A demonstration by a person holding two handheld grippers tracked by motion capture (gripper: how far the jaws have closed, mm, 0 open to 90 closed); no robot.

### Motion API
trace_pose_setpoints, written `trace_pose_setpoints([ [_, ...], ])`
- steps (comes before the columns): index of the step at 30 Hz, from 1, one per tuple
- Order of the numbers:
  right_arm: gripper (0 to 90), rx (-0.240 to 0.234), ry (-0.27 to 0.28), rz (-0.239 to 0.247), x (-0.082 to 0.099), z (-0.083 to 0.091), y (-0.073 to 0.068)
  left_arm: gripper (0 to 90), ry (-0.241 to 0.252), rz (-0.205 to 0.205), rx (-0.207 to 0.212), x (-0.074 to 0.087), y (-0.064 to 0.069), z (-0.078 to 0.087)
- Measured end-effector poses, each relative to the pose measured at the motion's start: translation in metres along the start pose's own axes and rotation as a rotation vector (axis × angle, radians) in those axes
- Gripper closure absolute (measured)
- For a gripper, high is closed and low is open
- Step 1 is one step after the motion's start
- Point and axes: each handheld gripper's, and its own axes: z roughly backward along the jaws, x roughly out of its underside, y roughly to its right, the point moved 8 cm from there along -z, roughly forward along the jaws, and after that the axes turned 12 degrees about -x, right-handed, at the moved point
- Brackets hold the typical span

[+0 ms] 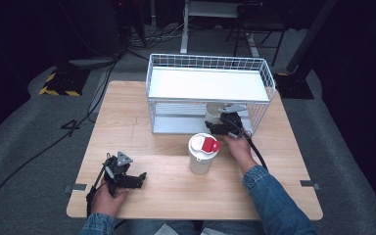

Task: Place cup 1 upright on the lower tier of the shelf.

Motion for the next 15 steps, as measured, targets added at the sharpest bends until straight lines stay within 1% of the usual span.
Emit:
trace_pose_setpoints([
  [2, 23.2, 0.005, 0.0, 0.008, 0.0, -0.004, 0.002, 2.0, 0.0, 0.0, 0.0, 0.0, 0.0, 0.0],
  [8, 23.2, 0.024, -0.006, 0.001, 0.0, -0.01, 0.005, 2.0, 0.0, 0.0, 0.001, 0.0, 0.0, 0.0],
  [12, 23.2, 0.035, -0.012, -0.02, 0.002, -0.015, 0.01, 2.0, 0.0, 0.0, 0.0, 0.0, 0.0, 0.0],
  [15, 23.2, 0.031, -0.01, -0.04, 0.002, -0.017, 0.012, 2.0, 0.0, -0.001, 0.0, 0.0, 0.0, 0.0],
])
